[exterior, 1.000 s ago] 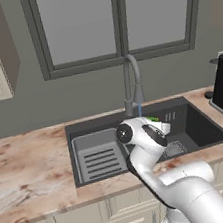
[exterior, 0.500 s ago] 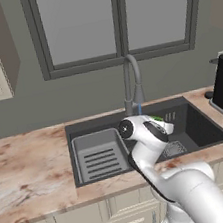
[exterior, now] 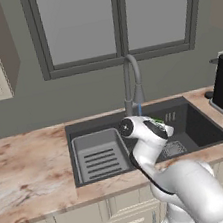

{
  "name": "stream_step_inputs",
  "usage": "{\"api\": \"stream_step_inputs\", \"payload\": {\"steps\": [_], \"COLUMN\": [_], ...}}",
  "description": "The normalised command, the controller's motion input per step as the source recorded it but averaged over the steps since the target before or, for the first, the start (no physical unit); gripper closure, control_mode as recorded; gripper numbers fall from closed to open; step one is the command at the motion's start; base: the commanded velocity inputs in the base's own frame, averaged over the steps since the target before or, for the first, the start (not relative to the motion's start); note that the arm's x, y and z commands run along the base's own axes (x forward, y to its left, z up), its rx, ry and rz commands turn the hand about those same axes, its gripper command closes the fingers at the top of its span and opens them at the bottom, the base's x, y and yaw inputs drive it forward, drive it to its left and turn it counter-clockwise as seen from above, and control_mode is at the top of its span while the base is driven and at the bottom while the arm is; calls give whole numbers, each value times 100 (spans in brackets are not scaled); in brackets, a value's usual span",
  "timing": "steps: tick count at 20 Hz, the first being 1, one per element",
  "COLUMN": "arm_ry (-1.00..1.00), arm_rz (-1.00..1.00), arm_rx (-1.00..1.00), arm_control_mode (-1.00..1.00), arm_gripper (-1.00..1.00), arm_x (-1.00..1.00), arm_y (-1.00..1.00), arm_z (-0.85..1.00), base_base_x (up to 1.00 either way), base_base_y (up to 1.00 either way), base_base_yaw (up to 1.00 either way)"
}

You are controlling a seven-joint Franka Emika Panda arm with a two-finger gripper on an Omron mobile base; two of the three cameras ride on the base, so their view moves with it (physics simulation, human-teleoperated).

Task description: Soak the sponge with water for a few seconds and then drop it inside the sink.

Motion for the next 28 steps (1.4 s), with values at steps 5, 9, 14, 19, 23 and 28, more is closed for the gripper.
{"api": "stream_step_inputs", "payload": {"steps": [5, 9, 14, 19, 23, 28], "arm_ry": [6, 8, 7, 1, 0, -6], "arm_rz": [-2, -2, -2, -3, -5, -11], "arm_rx": [3, 3, 0, 0, 0, 0], "arm_control_mode": [-100, -100, -100, -100, -100, -100], "arm_gripper": [100, 100, 100, 100, 100, 100], "arm_x": [16, 19, 18, 10, 18, 7], "arm_y": [-6, -9, -1, 0, 0, 0], "arm_z": [-5, -10, -11, -12, -13, -11], "base_base_x": [0, 0, 0, 0, 0, 0], "base_base_y": [0, 0, 0, 0, 0, 0], "base_base_yaw": [0, 0, 0, 0, 0, 0]}}
